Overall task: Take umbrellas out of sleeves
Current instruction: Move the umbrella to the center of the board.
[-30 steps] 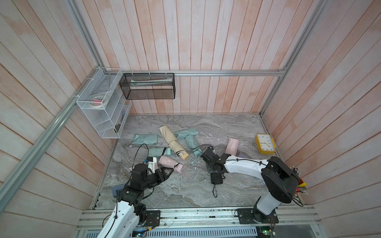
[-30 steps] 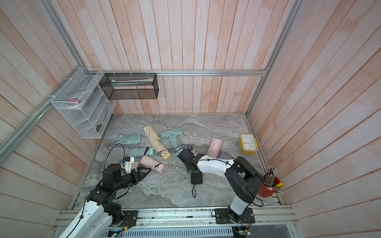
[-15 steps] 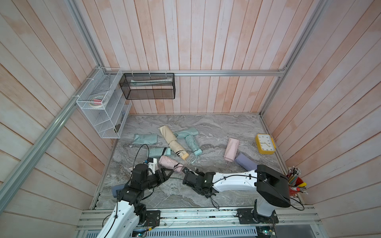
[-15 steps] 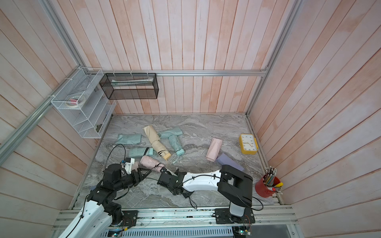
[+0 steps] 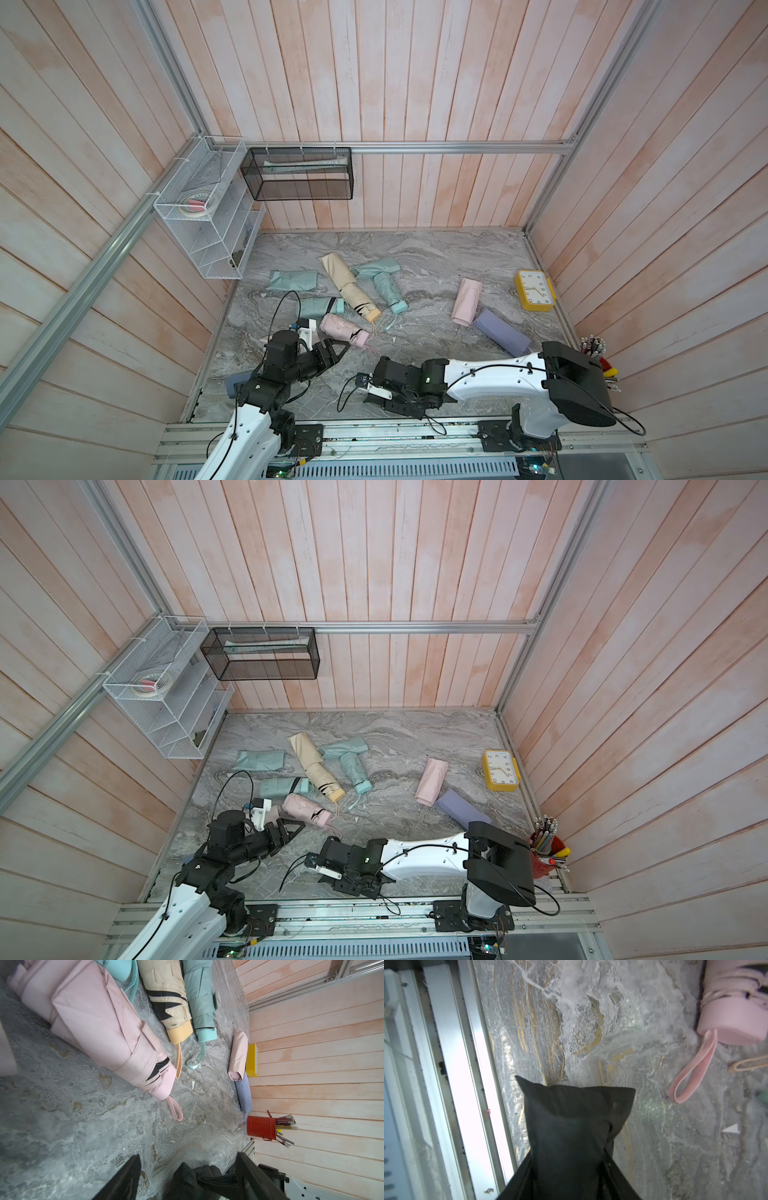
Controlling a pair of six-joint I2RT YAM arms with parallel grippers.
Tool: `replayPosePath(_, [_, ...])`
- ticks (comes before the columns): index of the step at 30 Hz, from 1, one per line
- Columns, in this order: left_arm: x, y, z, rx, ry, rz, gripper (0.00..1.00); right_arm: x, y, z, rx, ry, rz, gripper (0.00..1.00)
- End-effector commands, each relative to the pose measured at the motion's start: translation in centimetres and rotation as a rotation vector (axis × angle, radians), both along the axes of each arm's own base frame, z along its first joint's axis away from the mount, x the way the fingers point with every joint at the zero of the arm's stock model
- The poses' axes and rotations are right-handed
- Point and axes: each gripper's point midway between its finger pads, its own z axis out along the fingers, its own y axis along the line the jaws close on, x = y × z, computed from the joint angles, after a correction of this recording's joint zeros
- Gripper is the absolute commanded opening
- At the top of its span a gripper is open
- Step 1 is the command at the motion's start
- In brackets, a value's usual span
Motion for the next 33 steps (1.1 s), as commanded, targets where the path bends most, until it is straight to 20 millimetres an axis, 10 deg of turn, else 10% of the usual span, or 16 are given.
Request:
replayPosePath(1, [-0.2, -0.1, 0.3, -0.006, -0.015, -0.008, 0.75, 1.2, 3.5, 2.5, 0.086, -0.122, 0.103, 0.41])
replayPosePath(13, [-0.4, 0.2, 0.6, -0.007, -0.020, 0.015, 0.75, 3.6, 7.1, 1.4, 0.011, -0.316, 0.256, 0.43])
replayPosePath(20, [-0.5, 0.4, 0.4, -0.003, -0.016, 0.022, 0.75, 5.4, 7.4, 3.6, 0.122, -0.345, 0.161, 0.73])
replayPosePath(25, [-0.7, 0.4, 0.1, -0.012, -0.011, 0.026, 0.75, 4.8, 5.1, 8.0, 0.243, -0.246, 0.011, 0.77])
replayPosePath(33, [-1.3, -0.1, -1.7, -0.043, 0.015, 0.010, 0.75, 5.3, -2.9, 8.9, 0.367, -0.012, -0.382, 0.73])
